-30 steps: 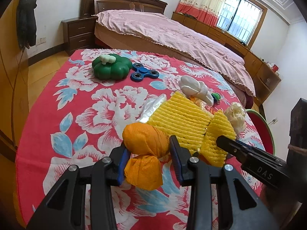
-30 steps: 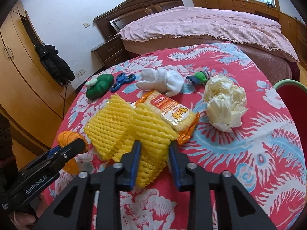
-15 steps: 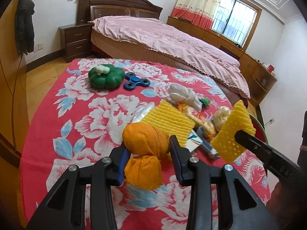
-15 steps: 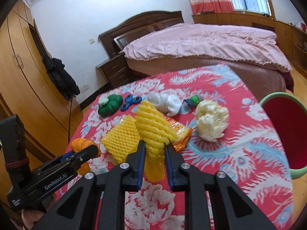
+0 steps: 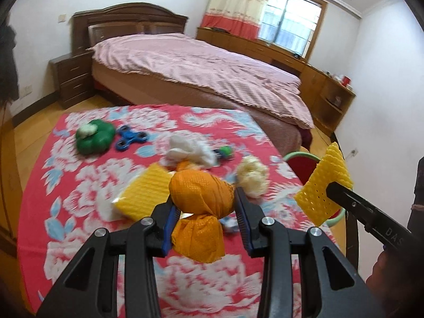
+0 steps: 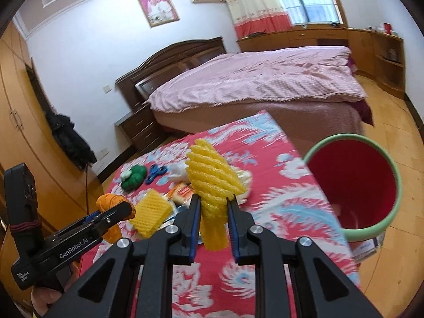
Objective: Collect trash
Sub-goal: 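Carry bundle and foam net over the red bucket and open both tools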
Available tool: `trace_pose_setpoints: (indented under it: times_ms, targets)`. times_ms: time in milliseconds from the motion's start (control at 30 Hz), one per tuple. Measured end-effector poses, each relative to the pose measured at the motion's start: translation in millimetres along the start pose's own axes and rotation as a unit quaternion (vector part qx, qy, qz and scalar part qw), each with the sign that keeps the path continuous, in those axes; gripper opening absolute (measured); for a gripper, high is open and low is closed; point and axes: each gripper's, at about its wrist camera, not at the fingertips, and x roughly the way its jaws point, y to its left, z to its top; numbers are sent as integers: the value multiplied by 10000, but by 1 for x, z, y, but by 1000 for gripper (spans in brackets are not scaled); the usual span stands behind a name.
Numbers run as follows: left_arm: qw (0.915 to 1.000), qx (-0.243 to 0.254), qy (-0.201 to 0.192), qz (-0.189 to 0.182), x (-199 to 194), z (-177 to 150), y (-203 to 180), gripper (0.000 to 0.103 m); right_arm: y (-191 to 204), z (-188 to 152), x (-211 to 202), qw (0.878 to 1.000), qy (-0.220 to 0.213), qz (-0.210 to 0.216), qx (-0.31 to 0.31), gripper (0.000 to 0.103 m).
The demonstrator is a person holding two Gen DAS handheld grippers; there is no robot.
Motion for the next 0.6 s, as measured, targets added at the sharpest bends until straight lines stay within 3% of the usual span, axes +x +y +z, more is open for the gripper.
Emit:
trace_pose_setpoints:
  times_ms: [333, 600]
  targets:
    - [9969, 625, 173, -443, 32, 15, -77, 40, -57, 9, -22, 9977, -263, -494, 378, 22]
    - [9896, 1152, 415, -755, 78, 18, -138, 40, -119, 10, -19, 9926, -268, -822, 856, 22]
